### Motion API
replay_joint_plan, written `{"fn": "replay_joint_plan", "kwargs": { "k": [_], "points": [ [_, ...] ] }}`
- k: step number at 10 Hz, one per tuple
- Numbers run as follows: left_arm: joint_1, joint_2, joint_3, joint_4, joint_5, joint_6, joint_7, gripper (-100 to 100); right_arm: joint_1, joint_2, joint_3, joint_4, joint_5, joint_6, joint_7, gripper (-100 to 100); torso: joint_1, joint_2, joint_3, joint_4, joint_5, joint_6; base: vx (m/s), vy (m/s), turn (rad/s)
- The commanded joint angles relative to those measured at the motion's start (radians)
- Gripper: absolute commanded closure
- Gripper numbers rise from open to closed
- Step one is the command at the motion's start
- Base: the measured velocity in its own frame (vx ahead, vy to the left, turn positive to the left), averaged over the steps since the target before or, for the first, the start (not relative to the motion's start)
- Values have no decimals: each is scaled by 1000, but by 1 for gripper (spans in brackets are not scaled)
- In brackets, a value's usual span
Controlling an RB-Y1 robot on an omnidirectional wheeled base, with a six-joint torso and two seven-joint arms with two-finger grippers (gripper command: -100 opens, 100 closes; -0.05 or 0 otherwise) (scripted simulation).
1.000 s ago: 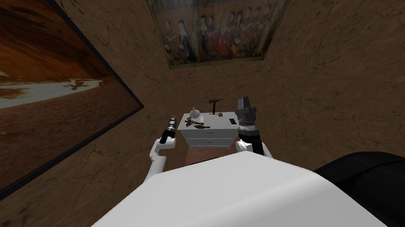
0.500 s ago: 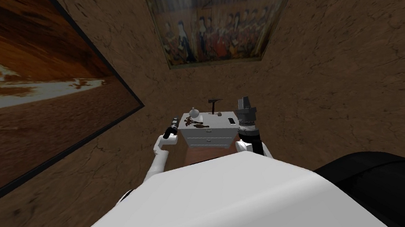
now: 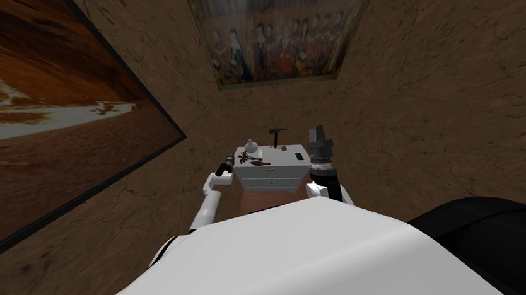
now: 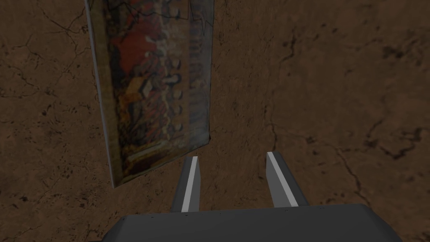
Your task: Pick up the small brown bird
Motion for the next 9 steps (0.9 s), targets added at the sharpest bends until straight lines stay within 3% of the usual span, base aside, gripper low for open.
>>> {"fn": "replay_joint_plan", "kwargs": {
  "k": [1, 2, 3, 6, 8, 9],
  "points": [
    [-17, 3, -5, 50, 7, 9, 6, -100, 0, 0, 0, 0, 0, 0, 0, 0, 0, 0, 0, 0, 0, 0, -23, -32, -9],
    [-17, 3, -5, 57, 7, 9, 6, -100, 0, 0, 0, 0, 0, 0, 0, 0, 0, 0, 0, 0, 0, 0, -12, -13, 4],
    [-53, -1, -12, 91, 14, 37, 14, -100, 0, 0, 0, 0, 0, 0, 0, 0, 1, 0, 0, 0, 0, 0, -20, -18, -16],
    [-86, -4, -20, 166, 21, 63, 23, -100, 0, 0, 0, 0, 0, 0, 0, 0, 0, 0, 0, 0, 0, 0, -17, -33, -17],
    [-147, -10, -35, 245, 35, 110, 40, -100, 0, 0, 0, 0, 0, 0, 0, 0, -1, -1, 0, 0, 0, 0, -13, -60, -37],
    [-147, -10, -35, 268, 35, 110, 40, -100, 0, 0, 0, 0, 0, 0, 0, 0, -2, 0, 0, 0, -1, 0, -15, -50, -14]
  ]
}}
